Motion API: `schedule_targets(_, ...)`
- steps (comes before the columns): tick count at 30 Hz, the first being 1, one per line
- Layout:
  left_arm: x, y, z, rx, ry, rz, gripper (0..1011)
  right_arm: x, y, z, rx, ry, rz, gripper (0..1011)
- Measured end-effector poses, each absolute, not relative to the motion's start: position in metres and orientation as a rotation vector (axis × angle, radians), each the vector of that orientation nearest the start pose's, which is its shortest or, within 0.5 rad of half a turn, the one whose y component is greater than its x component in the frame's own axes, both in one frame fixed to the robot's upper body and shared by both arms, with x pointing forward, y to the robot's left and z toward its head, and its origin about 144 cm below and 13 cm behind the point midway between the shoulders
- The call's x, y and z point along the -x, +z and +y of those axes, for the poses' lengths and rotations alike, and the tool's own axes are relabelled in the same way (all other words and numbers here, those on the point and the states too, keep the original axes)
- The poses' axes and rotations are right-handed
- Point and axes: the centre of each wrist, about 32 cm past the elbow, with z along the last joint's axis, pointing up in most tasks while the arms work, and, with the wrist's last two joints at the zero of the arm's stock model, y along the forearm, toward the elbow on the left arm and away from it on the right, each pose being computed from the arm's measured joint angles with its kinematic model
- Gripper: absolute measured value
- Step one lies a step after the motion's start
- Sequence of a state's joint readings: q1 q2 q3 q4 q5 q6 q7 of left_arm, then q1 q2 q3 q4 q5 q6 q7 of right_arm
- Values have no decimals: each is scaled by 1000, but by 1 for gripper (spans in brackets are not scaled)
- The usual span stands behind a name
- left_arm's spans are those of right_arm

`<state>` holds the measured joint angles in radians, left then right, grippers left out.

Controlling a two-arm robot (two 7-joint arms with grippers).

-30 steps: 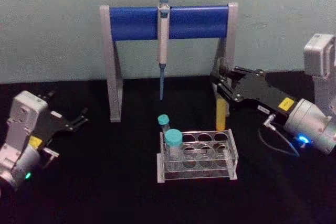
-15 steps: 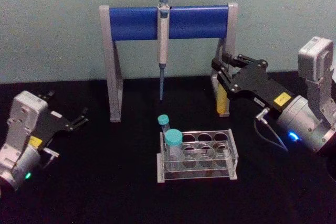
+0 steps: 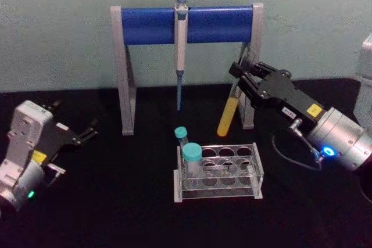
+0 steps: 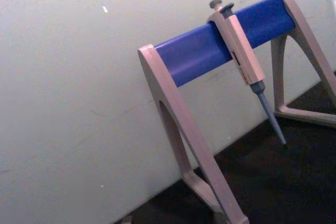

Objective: Pick up the test tube from the test tube rack, shake it, then place it back into the test tube rack.

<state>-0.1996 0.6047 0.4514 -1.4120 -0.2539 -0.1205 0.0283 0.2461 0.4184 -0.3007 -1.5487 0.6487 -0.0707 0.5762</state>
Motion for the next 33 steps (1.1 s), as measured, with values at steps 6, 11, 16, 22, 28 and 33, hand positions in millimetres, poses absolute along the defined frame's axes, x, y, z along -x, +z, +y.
schedule_targets(6,-489,1140,310,-304,1248,-285,1001,-511,1211,-272,-200,-690,-32,235)
schedule_targets(11,-489,1140,310,-304,1248,-285,1001,-509,1213,-276,-140,-715,-99,235)
schedule_targets(16,-489,1140,310,-304,1248,-285,1001,-509,1213,-275,-118,-728,-132,235)
schedule_targets(22,-489,1140,310,-304,1248,-285,1001,-510,1210,-272,-111,-724,-131,235)
schedule_targets(28,-489,1140,310,-305,1248,-285,1001,-511,1206,-269,-97,-708,-119,235)
schedule_targets(33,-489,1140,310,-304,1248,-285,1001,-512,1203,-268,-86,-695,-110,237)
